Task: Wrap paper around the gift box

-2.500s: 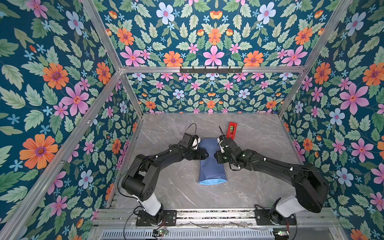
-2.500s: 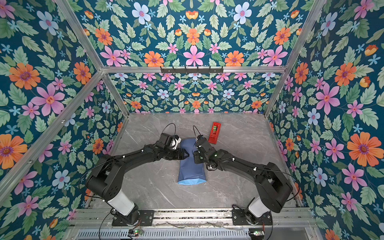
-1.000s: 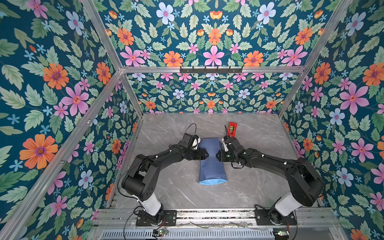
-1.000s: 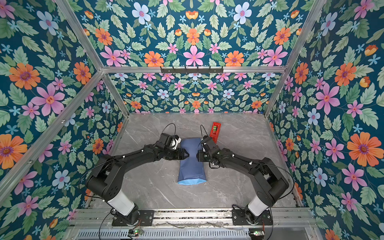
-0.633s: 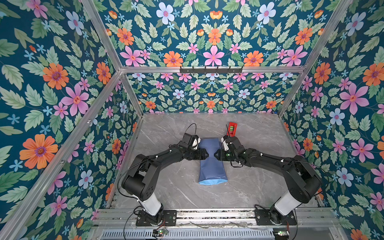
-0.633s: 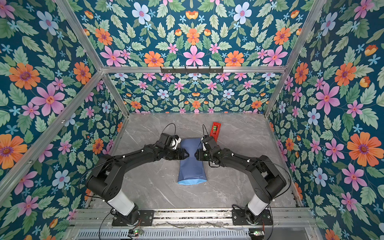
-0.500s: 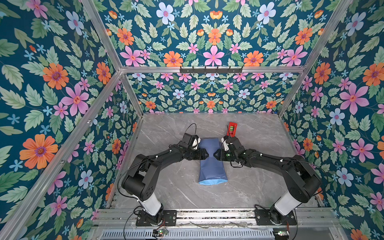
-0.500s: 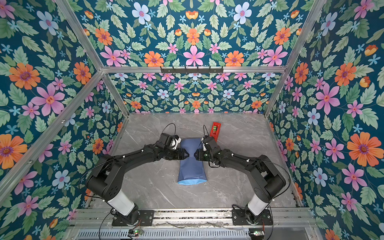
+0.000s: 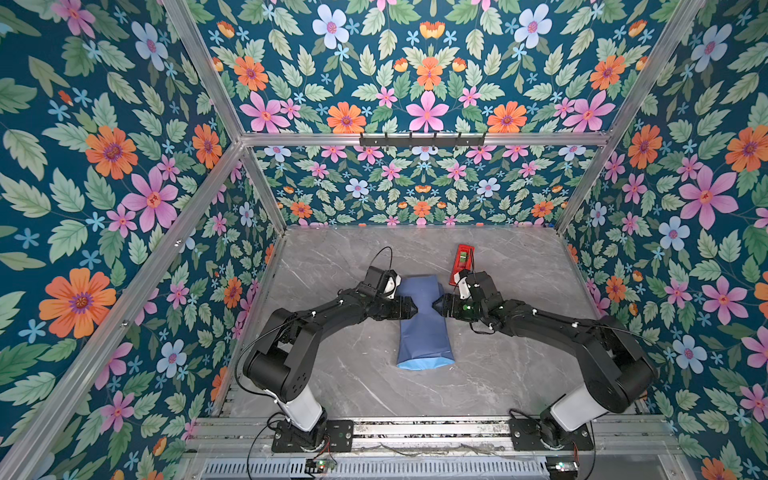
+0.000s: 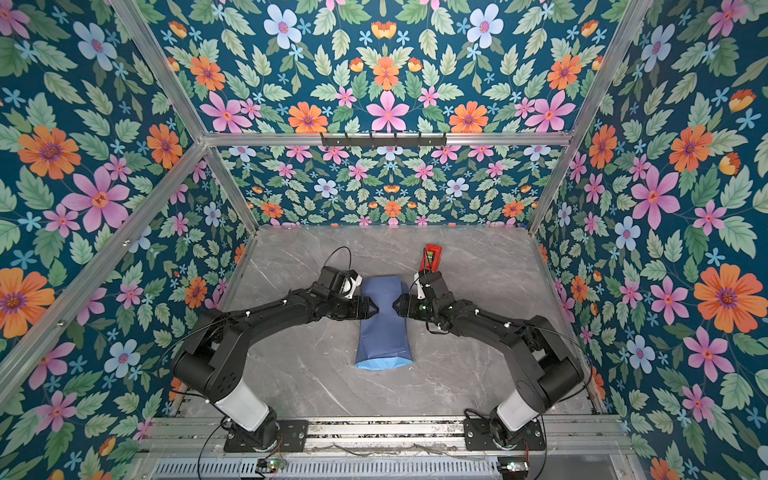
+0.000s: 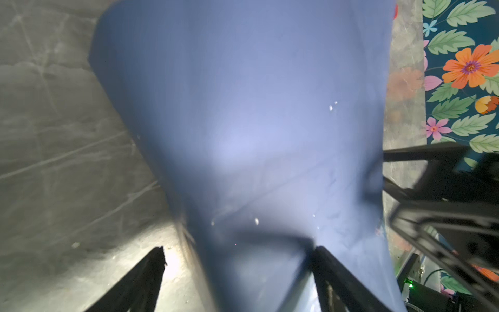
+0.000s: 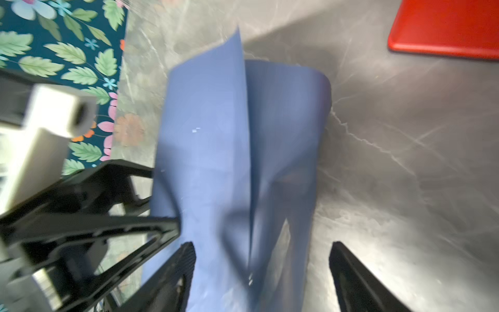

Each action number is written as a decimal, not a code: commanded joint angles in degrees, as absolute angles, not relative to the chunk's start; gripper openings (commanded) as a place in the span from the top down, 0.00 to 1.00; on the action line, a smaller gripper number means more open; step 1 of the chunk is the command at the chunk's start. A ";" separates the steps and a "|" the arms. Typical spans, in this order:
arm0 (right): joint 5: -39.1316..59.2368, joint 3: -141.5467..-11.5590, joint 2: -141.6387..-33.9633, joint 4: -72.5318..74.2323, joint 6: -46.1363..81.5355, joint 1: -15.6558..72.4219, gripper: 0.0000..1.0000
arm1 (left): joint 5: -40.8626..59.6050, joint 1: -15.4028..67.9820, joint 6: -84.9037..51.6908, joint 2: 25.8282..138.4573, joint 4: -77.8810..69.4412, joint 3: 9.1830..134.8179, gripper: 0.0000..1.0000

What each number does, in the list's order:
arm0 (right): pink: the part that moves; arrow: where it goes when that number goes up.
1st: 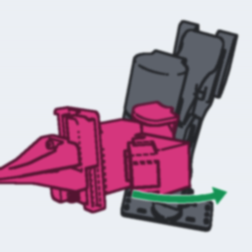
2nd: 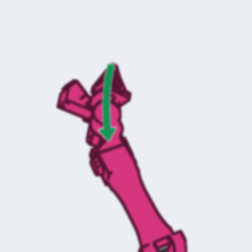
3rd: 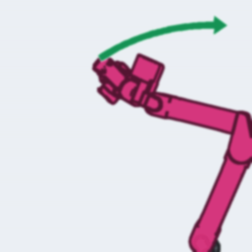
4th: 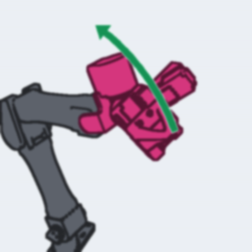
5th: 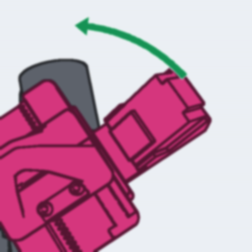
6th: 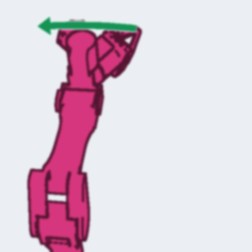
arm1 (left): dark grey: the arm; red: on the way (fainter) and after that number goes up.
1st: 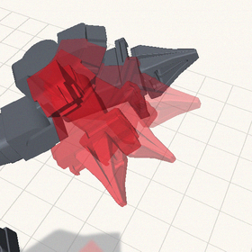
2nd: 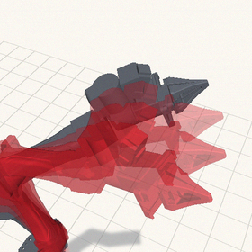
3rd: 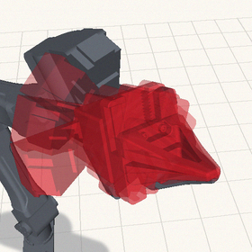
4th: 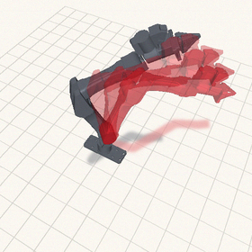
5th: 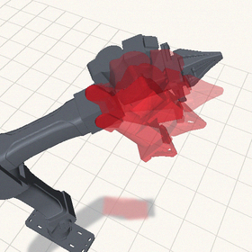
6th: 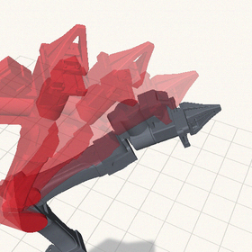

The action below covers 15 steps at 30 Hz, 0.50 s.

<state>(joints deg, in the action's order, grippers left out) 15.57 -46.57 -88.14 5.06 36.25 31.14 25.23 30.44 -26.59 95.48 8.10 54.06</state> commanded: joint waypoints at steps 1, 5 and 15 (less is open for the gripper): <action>13.17 -44.76 -83.67 0.50 34.14 31.12 0.18 | 22.09 30.67 -28.60 94.92 10.38 54.63 0.12; 12.65 -41.24 -77.33 -1.66 35.25 31.20 0.16 | 23.20 30.68 -31.40 91.97 6.82 55.46 0.10; 14.94 -42.58 -82.60 4.73 42.30 32.90 0.19 | 21.05 30.41 -38.58 82.79 2.54 44.97 0.16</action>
